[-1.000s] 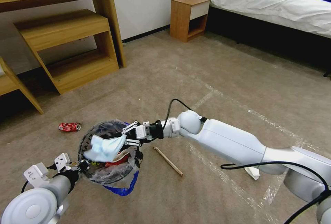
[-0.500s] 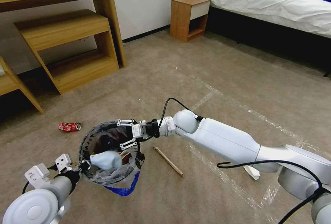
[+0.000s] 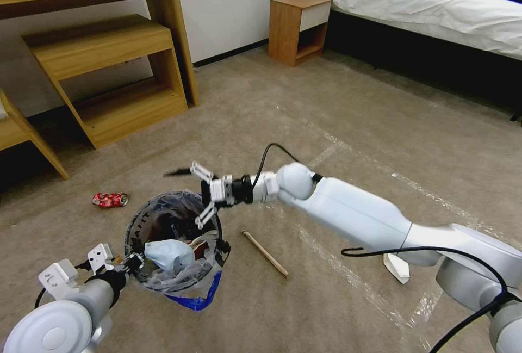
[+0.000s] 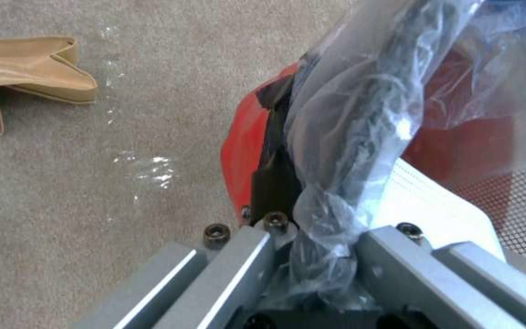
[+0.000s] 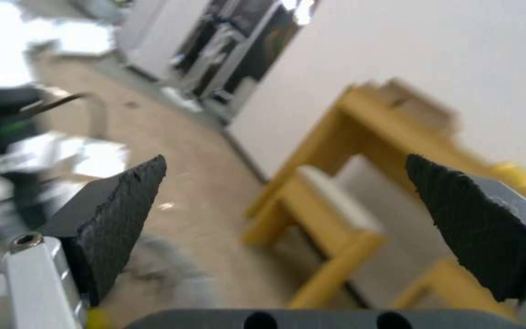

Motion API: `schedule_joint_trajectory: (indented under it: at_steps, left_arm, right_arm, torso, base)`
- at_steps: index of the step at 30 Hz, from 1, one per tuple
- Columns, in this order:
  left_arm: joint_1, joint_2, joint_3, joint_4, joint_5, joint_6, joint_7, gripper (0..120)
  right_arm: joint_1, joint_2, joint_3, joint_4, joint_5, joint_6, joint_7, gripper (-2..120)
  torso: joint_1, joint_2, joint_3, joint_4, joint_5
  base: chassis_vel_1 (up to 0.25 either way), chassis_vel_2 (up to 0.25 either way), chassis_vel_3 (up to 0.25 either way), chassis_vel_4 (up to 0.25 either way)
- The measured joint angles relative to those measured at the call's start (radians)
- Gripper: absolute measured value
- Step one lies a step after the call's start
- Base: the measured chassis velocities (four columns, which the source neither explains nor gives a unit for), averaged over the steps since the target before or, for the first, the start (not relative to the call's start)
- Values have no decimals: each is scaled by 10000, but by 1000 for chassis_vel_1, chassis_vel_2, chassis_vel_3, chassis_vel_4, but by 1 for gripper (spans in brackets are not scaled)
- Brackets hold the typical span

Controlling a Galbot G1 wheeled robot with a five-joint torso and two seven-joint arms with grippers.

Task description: Pick up the trash bin and place the garbage on the floor into it.

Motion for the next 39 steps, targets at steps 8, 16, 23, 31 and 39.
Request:
schedule_joint_trajectory:
  at_steps: [8,16,23,31,39]
  left_arm:
    - [208,47,-216,-180,-49,0,12,0]
    - [342,136,-386,-298,-161,0,35,0]
    - [537,343,-735,-557,-474,0,-20,0]
    - [695,336,-767,-694,-457,0,-56,0]
    - [779,143,-719,-759,-288,0,-64,0]
  right_arm:
    - [482,-1164,2355,599,1138,-468,168,100]
    - [-460,-2305,4670,801,1416,-1468,925,100]
    - [-1599,-2891,5333,637,1816,-2866,1711,100]
    - [-1102,-2903,3883,182,2951,-3947,1263,100]
    - [-289,-2690,1812,627,3953,-6598,3335,100]
  torso:
    - [0,1,-1,-3,1]
    - [0,1,-2,-2,1]
    - [0,1,-1,-7,2]
    - [0,1,-1,-2,-4]
    - [-1,0,-1,-2,-3]
  base:
    - [0,0,0,0]
    - [0,0,0,0]
    - [0,0,0,0]
    - [0,0,0,0]
    - [0,0,0,0]
